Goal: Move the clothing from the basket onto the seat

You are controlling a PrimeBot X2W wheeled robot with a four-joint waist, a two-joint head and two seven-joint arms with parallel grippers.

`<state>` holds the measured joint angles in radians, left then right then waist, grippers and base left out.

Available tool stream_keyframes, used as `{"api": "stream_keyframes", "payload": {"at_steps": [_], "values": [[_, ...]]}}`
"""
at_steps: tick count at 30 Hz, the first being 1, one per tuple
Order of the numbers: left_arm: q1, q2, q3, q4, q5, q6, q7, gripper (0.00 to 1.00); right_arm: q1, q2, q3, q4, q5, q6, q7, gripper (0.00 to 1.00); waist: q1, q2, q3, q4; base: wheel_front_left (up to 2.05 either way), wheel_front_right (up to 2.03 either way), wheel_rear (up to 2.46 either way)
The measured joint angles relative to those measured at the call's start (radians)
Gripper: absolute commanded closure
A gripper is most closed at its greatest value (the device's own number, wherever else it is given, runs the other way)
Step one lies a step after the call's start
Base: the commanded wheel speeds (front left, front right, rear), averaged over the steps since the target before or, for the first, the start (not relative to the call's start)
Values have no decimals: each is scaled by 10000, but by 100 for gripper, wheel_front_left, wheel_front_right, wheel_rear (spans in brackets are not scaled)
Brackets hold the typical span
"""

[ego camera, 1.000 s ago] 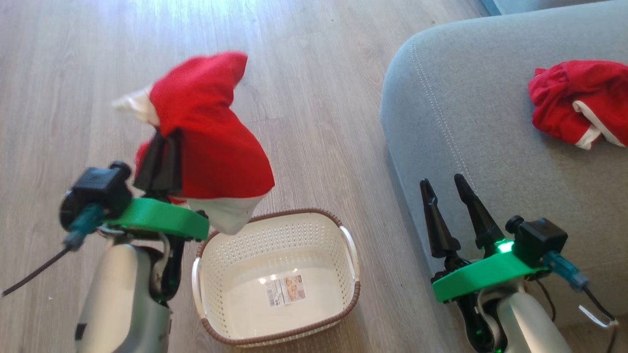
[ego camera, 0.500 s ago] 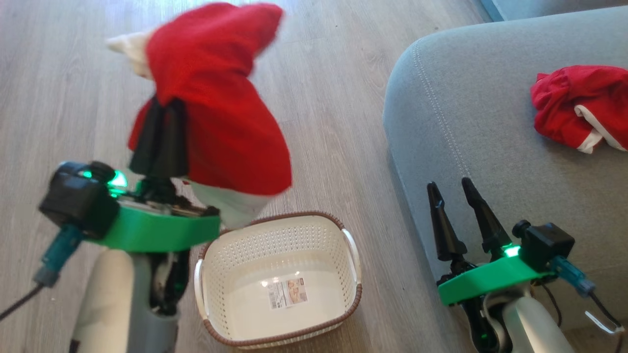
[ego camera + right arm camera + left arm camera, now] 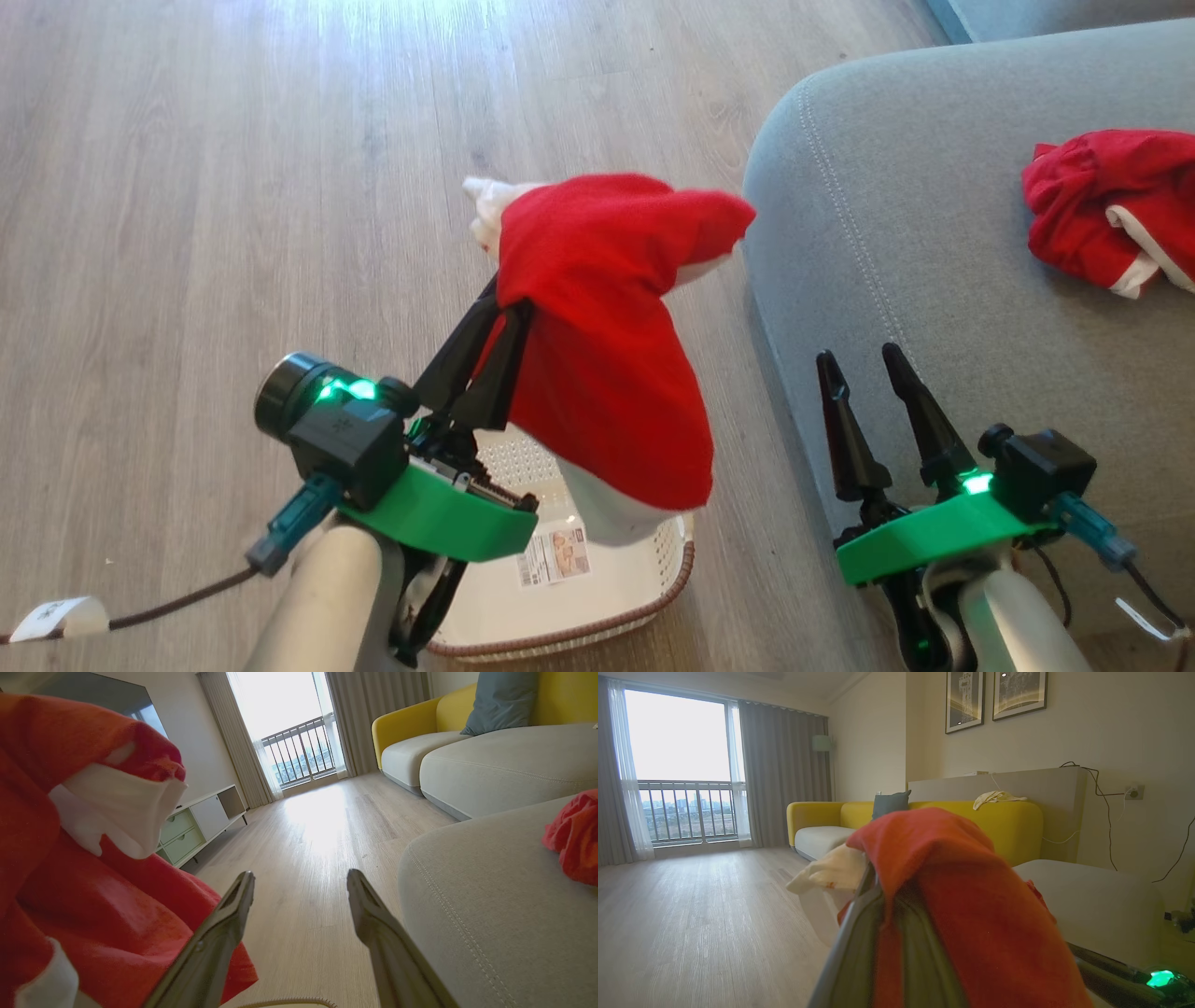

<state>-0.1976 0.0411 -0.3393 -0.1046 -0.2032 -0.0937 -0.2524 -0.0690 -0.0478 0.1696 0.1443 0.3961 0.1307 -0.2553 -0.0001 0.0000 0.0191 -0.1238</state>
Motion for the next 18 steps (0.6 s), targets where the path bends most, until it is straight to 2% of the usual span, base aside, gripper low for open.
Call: {"api": "stream_keyframes", "payload": {"at_steps": [18], "values": [[-15,4,136,111,-173,56,0,100,0,0,-2,2,-15,0,0,0,1,0,-36,68,0,0,0]]}}
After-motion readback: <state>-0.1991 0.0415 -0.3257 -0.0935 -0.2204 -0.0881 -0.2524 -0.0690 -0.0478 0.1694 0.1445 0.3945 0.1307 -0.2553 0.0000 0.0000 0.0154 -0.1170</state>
